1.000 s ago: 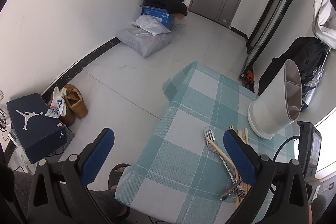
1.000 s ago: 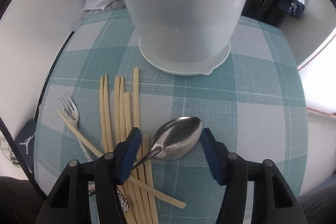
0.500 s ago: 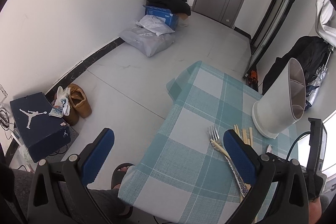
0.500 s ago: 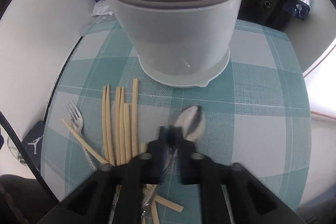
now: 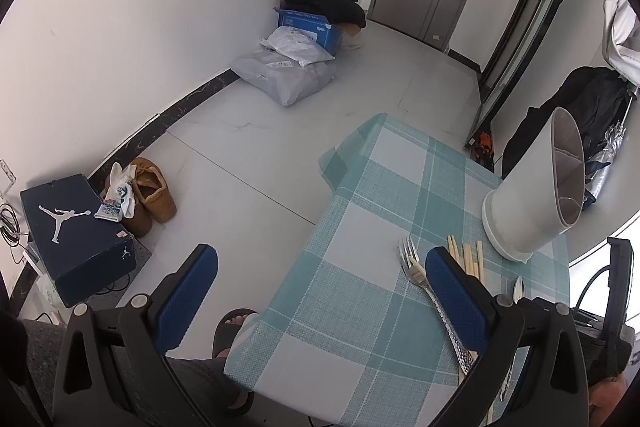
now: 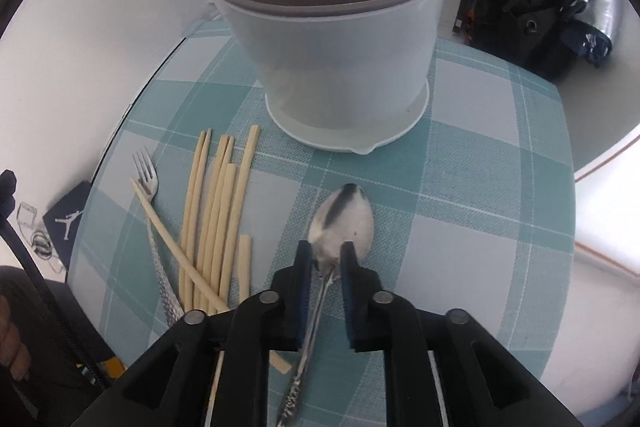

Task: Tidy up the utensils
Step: 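Lift the spoon with the right gripper while the left gripper approaches the fork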

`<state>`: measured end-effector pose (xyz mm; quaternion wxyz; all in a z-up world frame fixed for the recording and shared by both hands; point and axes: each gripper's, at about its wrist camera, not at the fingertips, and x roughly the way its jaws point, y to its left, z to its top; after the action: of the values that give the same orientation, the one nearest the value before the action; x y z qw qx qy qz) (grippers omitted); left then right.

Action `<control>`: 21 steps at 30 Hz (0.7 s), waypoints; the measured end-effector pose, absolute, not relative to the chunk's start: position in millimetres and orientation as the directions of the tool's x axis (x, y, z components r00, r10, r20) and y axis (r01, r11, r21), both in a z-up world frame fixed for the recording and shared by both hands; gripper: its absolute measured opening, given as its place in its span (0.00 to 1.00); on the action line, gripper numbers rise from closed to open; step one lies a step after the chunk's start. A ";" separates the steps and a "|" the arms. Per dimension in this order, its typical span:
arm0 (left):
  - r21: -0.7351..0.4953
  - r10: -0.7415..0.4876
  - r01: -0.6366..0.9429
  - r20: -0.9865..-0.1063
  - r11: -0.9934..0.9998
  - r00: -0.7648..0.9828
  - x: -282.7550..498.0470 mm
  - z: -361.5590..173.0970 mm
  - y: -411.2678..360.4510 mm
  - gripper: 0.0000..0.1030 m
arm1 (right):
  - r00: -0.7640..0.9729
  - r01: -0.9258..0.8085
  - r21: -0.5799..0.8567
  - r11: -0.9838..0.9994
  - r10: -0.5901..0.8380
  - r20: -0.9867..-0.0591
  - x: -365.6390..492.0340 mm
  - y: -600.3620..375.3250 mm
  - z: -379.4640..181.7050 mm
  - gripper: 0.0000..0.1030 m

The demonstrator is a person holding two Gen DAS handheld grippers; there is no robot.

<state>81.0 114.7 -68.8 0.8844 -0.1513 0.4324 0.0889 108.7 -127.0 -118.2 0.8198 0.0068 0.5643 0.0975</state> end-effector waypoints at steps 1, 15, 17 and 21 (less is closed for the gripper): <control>-0.193 0.023 -0.286 -0.791 0.939 0.611 81.2 -68.6 114.7 0.99 | 0.347 -0.138 0.125 0.983 0.166 -0.923 109.1 -130.7 -117.8 0.41; -0.170 0.042 -0.297 -0.804 0.940 0.593 82.0 -73.9 115.2 0.99 | 0.356 -0.196 -0.001 0.981 0.070 -0.932 123.4 -111.0 -120.1 0.41; -0.155 0.053 -0.298 -0.807 0.942 0.588 82.4 -75.6 114.1 0.99 | 0.355 -0.190 0.030 0.981 0.097 -0.930 121.9 -114.5 -116.9 0.35; -0.131 0.067 -0.296 -0.816 0.946 0.575 84.6 -80.1 111.1 0.99 | 0.362 -0.206 0.057 0.977 0.130 -0.923 122.6 -123.6 -118.9 0.34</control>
<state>84.6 111.1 -80.1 0.8781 -0.1276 0.4494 0.1034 122.6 -123.6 -118.9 0.8246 -0.0343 0.5553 0.1020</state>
